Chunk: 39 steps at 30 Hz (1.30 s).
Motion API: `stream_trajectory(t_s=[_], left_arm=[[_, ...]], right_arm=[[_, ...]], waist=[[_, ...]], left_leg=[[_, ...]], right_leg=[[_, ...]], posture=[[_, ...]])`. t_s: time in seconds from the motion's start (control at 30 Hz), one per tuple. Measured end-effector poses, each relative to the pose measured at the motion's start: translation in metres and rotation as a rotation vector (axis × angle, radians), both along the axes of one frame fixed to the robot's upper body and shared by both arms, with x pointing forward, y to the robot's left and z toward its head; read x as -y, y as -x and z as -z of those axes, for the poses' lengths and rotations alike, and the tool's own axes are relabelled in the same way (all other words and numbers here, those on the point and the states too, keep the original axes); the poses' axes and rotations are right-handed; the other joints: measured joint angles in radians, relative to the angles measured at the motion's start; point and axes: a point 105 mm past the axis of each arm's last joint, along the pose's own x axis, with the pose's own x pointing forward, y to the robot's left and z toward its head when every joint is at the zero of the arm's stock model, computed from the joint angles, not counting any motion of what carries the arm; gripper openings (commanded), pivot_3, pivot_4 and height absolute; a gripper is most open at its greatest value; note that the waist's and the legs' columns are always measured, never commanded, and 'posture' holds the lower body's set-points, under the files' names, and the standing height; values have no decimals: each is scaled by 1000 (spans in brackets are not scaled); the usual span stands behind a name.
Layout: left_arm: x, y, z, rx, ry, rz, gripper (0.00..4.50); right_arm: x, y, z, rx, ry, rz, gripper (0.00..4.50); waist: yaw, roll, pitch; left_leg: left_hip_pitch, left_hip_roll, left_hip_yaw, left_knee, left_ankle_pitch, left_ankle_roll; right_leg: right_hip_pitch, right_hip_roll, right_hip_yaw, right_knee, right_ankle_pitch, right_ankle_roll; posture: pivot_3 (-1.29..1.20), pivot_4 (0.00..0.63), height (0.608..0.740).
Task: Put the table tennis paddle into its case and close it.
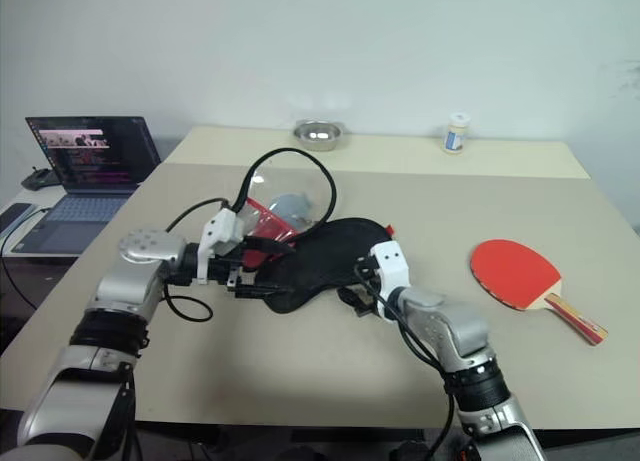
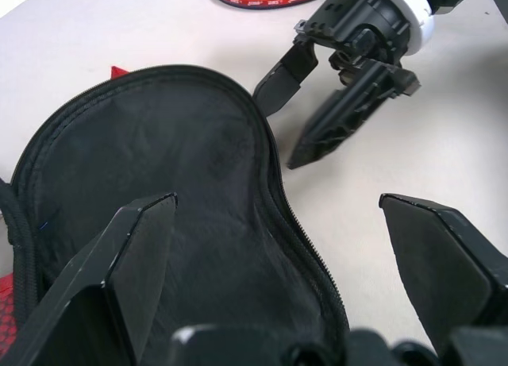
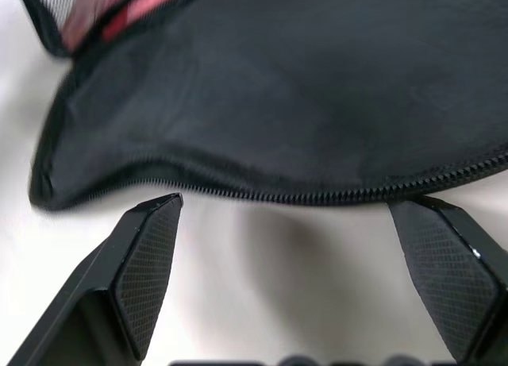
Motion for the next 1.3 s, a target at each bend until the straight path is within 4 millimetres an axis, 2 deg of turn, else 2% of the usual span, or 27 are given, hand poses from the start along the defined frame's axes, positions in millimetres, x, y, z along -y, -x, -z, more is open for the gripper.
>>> stream_trajectory(t_s=[0.23,0.33,0.37,0.43,0.67,0.8,0.9,1.1,1.3], left_arm=[[1,1,-1,0,4,1,4441],[2,0,-1,2,4,-1,4441],[2,0,-1,2,5,-1,4484],[3,0,-1,3,9,0,4500],[12,1,-2,18,22,18,4500],[17,4,-1,12,34,32,4500],[26,7,-1,11,59,58,4500],[44,13,0,0,85,113,4500],[52,18,0,-5,86,154,4500]], right_arm=[[-9,-10,-19,-39,-148,37,4500],[-12,-11,-17,-60,-159,39,4500],[-13,-11,-15,-70,-157,41,4320],[-13,-12,-10,-83,-145,54,3932],[-7,-16,-7,-97,-154,92,1454],[10,-24,-14,-73,-152,124,118],[33,-30,-22,-47,-112,141,50],[87,-29,-20,-73,13,145,50],[122,-22,-22,-103,106,110,50]], waist=[[-2,0,0],[-5,0,0],[-7,0,0],[-8,1,0],[-10,1,0],[-10,1,1],[-8,1,1],[-10,2,1],[-10,2,1]], left_leg=[[0,0,0,-1,0,0],[0,0,0,-1,0,0],[0,0,0,-1,0,0],[0,0,0,-1,0,0],[0,0,0,-1,0,0],[0,0,0,-1,0,0],[-1,-1,0,-1,0,0],[-1,0,0,-2,0,0],[-1,0,1,-2,0,0]], right_leg=[[0,0,0,-1,0,0],[0,0,0,0,0,0],[0,0,0,0,0,0],[0,0,0,0,0,0],[0,-1,1,-1,0,0],[0,-1,1,-1,0,0],[0,-1,0,-1,0,0],[0,-1,1,-1,0,0],[0,-1,1,-2,0,0]], posture=[[0,150,740],[0,150,740],[0,150,740],[0,150,740],[0,150,740],[0,150,740],[0,150,740],[0,150,740],[0,150,740]])
